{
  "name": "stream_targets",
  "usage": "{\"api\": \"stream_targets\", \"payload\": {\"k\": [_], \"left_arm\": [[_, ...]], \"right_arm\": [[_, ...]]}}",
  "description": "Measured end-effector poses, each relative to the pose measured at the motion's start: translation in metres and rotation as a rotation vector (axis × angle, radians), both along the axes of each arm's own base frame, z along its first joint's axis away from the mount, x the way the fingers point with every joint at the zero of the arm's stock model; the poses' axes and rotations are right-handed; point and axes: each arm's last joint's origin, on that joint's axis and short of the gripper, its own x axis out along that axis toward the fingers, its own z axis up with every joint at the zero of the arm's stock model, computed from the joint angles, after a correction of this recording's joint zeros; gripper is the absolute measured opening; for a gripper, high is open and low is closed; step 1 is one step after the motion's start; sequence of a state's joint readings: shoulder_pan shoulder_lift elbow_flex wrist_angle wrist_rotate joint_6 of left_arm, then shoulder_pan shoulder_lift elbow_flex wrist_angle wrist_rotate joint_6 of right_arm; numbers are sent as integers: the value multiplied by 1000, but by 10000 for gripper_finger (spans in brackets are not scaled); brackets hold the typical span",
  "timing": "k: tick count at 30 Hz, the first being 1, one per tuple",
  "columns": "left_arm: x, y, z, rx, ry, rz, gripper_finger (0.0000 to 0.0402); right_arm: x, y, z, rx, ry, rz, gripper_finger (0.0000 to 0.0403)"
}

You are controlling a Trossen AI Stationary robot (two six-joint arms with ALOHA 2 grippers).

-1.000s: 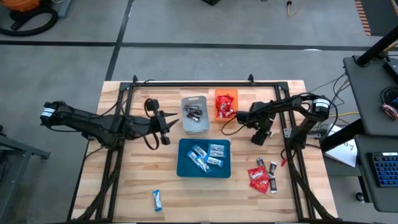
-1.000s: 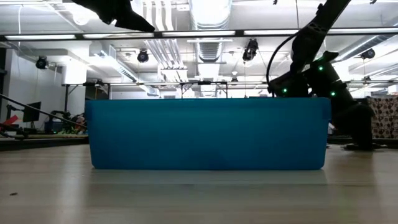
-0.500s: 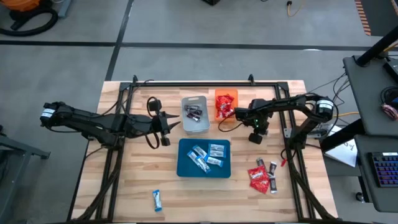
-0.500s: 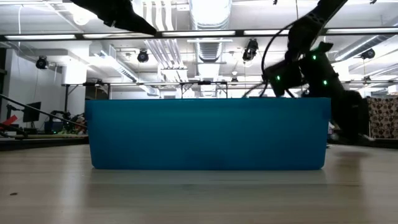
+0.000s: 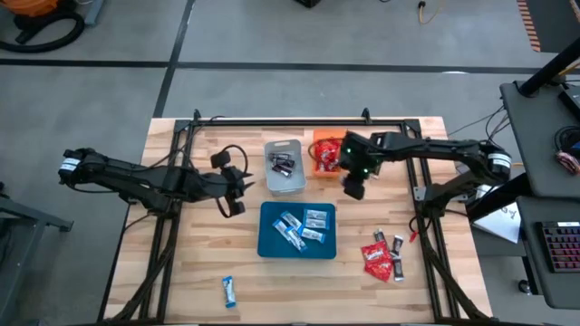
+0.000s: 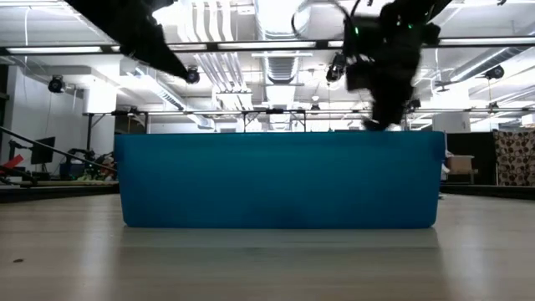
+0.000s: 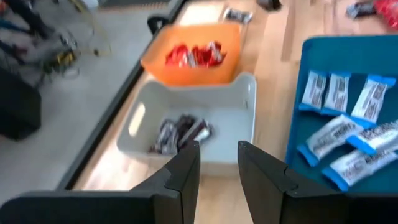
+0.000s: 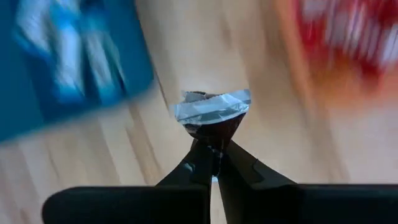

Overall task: Sort candy
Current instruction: Put the brown chocolate bar into the gray bin

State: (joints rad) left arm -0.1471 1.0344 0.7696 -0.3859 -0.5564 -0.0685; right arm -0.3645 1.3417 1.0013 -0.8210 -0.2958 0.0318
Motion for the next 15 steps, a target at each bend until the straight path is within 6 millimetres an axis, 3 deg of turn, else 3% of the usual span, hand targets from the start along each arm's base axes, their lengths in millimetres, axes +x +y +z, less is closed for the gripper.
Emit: {"api": "stream_targets", "payload": {"k": [7, 15], "left_arm": [[-7, 1, -8, -121, 37, 96, 93], [-10, -5, -14, -398, 79, 42, 93]], "right_arm": [[40, -15, 22, -250, -517, 77, 9], [88, -33, 10, -424, -856, 81, 9]]}}
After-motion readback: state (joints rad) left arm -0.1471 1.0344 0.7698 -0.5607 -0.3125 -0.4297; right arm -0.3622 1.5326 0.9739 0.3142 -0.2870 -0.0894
